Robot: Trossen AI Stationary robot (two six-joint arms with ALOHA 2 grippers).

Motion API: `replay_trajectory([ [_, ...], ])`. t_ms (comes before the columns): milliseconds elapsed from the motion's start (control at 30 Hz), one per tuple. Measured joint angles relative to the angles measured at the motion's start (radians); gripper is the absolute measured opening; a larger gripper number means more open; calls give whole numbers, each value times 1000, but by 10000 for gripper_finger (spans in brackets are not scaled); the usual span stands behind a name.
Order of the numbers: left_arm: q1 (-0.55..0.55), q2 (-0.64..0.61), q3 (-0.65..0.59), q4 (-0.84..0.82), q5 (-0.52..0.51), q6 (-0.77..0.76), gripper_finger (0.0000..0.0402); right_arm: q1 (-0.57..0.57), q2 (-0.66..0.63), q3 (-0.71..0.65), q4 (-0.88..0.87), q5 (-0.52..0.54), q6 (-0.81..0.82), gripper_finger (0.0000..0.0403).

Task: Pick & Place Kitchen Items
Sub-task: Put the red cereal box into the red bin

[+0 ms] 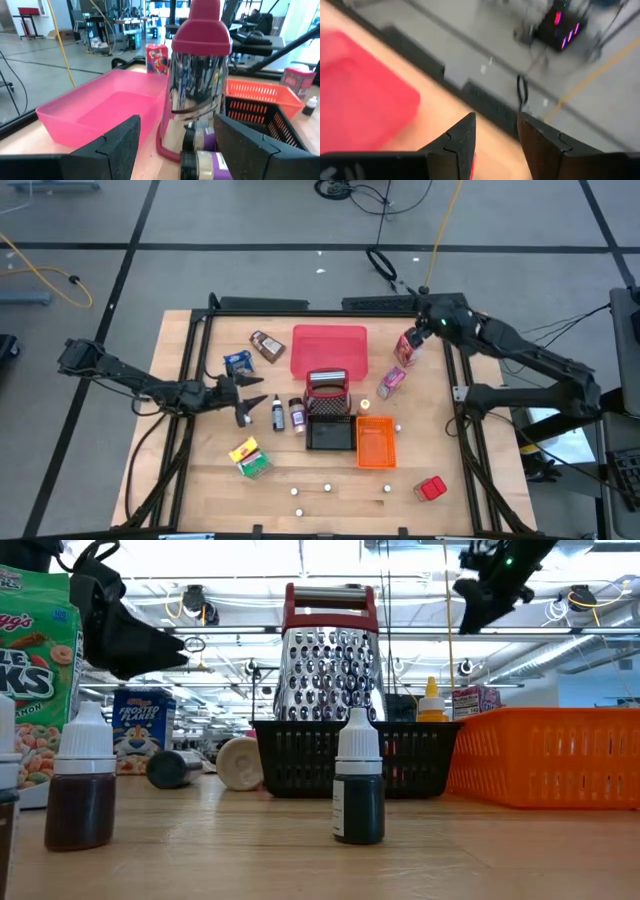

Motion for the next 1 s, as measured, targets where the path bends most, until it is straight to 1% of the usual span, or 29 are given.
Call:
replay_trajectory([
  [67, 0, 0, 0, 6, 0, 0, 255, -49, 37, 31, -77, -73, 19, 141],
  [133, 0, 0, 0, 4, 0, 0, 255, -86, 63, 42, -113, -137, 38, 141],
  [233, 0, 0, 0, 5, 0, -1, 255, -121, 90, 42, -148, -208, 40, 146],
  [333, 0, 0, 0, 5, 0, -2, 255, -133, 114, 42, -170, -261, 29, 157],
  [433, 0, 0, 0, 5, 0, -2, 255, -133, 128, 42, -187, -262, 48, 177],
  [600, 0, 0, 0, 6, 0, -3, 255, -133, 157, 42, -246, -259, 99, 228],
  [733, 0, 0, 0, 6, 0, -2, 255, -133, 188, 42, -257, -261, 136, 263],
  [867, 0, 0, 0, 6, 0, -2, 255, -131, 215, 42, -258, -262, 140, 285],
  [1000, 0, 0, 0, 6, 1, -2, 255, -131, 236, 23, -255, -270, 164, 296],
])
